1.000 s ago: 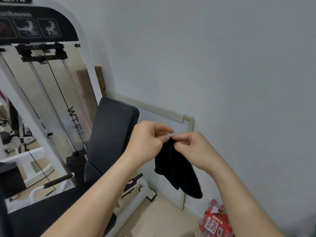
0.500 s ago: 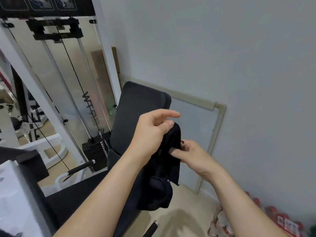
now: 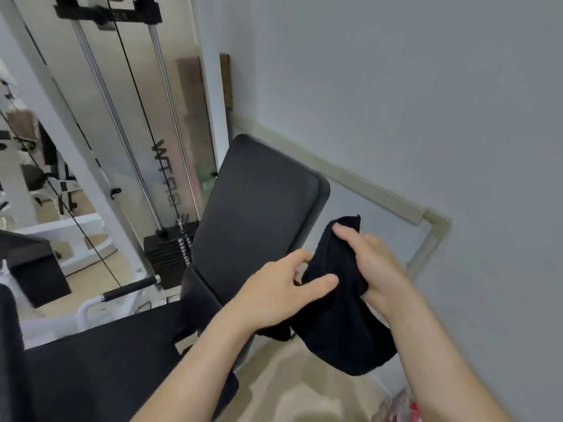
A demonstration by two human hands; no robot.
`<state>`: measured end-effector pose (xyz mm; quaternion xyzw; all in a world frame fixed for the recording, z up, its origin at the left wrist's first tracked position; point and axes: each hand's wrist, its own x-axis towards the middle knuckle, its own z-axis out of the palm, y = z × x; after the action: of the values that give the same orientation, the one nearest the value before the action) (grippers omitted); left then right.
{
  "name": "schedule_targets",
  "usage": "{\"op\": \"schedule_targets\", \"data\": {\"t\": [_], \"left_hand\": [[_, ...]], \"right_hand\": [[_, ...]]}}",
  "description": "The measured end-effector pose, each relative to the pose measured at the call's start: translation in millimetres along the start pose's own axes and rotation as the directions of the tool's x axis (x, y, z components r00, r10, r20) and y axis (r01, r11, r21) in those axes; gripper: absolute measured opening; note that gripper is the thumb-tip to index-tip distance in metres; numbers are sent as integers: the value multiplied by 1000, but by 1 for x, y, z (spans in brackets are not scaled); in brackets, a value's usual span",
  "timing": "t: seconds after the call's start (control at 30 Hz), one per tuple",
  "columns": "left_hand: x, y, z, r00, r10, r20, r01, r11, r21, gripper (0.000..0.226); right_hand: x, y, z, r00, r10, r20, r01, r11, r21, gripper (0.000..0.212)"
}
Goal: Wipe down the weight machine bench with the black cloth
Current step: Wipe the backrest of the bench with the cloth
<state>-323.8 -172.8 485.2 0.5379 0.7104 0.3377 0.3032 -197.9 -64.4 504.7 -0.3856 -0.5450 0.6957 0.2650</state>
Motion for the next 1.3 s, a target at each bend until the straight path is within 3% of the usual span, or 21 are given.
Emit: {"op": "schedule_targets", "data": {"t": [0.07,0.13,0.23,0.33,0.43,0.57,0.6,0.67,0.73,0.77,0.8,0.83,0.87,0.9,0.93,1.0,1.03,1.3], "left_hand": [[31,6,13,994,20,-109,-21,1000,-4,36],[62,18,19,978,-5,-209,-16,995,-100,47],[110,45,17,957,42,-286,-81,988,-128,50],[145,67,10,944,147,-295,-176,982,-73,50],[166,77,-14,882,131,-452,-240,951,-194,55],[179,58,-57,636,-86,-767,-285,897,-338,44],[178,46,-63,596,-153,-788,-265,889,-373,37],[177,16,-69,583,-299,-755,-186,856,-483,27],[178,-17,-70,605,-472,-641,-83,764,-640,23],[179,-31,-68,596,-545,-590,-6,732,-682,28],[178,-43,-65,550,-568,-613,110,776,-621,39],[176,-53,-62,480,-501,-720,240,864,-442,51],[172,-58,-57,439,-339,-832,311,926,-214,58],[171,-61,-50,454,-140,-880,280,960,-8,60],[173,-61,-41,535,0,-845,203,971,128,57],[180,-55,-22,724,110,-681,62,973,223,54],[183,-56,-13,780,108,-616,29,978,209,56],[196,-58,-1,846,17,-533,44,994,102,60]], "right_hand": [[25,-9,-6,997,-47,53,51,995,-83,33],[52,-10,-23,987,-107,118,103,994,37,32],[94,-7,-55,922,-71,381,-55,949,309,68],[120,5,-79,832,21,555,-144,973,179,95],[138,-2,-91,859,2,512,38,997,-67,74],[166,-54,-91,956,-198,214,242,949,-203,40],[172,-69,-84,947,-304,106,321,901,-290,31],[186,-92,-60,793,-610,-7,514,675,-529,17],[203,-104,-27,576,-799,171,630,301,-716,20],[209,-103,-13,546,-782,300,624,141,-769,27],[215,-96,-5,580,-715,391,587,35,-809,38],[220,-86,2,657,-620,429,537,-15,-843,49],[222,-73,5,744,-514,428,488,-19,-873,58],[223,-60,6,814,-406,416,462,18,-887,66],[225,-49,6,859,-309,409,455,94,-885,71],[225,-39,4,877,-224,425,474,264,-840,77],[227,-38,5,870,-216,442,490,286,-824,76],[230,-48,20,867,-222,447,468,52,-882,65]]}}
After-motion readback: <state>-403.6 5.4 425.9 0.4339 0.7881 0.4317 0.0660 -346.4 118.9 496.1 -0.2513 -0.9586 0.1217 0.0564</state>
